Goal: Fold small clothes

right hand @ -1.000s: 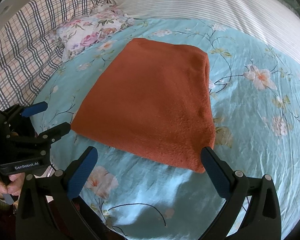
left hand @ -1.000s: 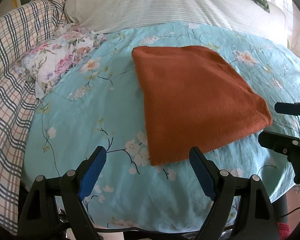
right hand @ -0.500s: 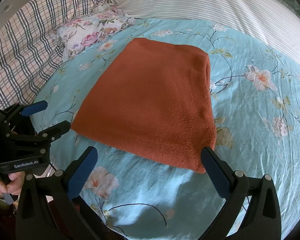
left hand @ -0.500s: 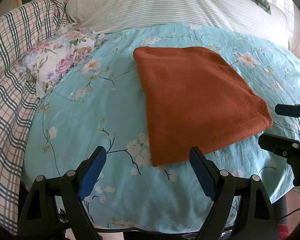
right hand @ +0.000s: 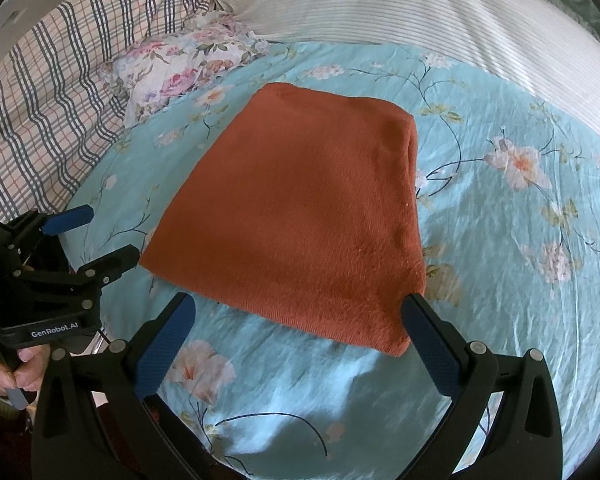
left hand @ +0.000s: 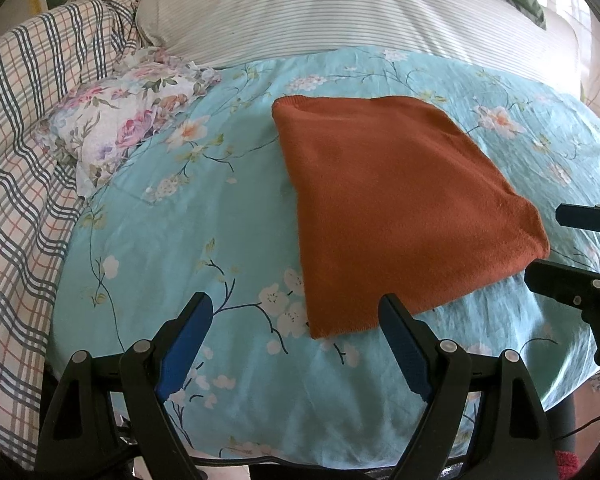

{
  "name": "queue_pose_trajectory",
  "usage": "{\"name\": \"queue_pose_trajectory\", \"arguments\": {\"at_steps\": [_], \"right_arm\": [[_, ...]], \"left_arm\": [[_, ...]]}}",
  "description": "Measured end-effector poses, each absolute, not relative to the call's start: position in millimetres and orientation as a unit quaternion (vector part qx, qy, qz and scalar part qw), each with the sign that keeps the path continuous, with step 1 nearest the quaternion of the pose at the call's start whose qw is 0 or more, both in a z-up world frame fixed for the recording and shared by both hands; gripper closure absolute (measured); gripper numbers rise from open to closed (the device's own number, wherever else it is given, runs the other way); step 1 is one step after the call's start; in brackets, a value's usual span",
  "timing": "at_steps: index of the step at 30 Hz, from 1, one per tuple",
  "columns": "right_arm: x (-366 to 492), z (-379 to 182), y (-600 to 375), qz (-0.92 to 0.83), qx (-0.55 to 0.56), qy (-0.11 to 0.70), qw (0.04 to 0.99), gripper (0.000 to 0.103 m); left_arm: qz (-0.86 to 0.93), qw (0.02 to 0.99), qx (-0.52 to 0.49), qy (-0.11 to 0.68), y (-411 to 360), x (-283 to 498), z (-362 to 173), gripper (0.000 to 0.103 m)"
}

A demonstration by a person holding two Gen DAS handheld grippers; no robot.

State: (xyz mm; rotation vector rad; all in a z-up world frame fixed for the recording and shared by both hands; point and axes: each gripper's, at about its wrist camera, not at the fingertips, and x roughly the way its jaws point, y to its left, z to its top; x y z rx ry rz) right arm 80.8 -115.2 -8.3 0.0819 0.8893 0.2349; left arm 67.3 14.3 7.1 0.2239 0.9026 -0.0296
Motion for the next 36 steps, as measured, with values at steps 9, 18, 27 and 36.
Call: {"name": "queue_pose_trajectory", "arguments": {"at_steps": [9, 18, 27, 36], "right_arm": [[81.2, -7.5, -114.4, 0.114, 0.040, 0.429, 0.895, 0.000], [81.6, -7.3, -114.4, 0.114, 0.040, 0.429, 0.895, 0.000], [81.7, -7.3, -114.0, 0.114, 0.040, 0.429, 0.895, 0.000], [82.2, -7.1, -114.0, 0.113, 0.040, 0.429, 0.895, 0.000]], "left_arm": [[-0.015, 0.894, 0.108, 0.435, 13.3, 67.9, 7.3, 0.018], [-0.014, 0.894, 0.111, 0.433, 12.5, 70.9, 9.0, 0.018], [-0.016, 0.894, 0.111, 0.433, 12.0, 70.7, 9.6, 0.018], [-0.017, 0.894, 0.113, 0.433, 11.0, 71.6, 9.8, 0.018]]}}
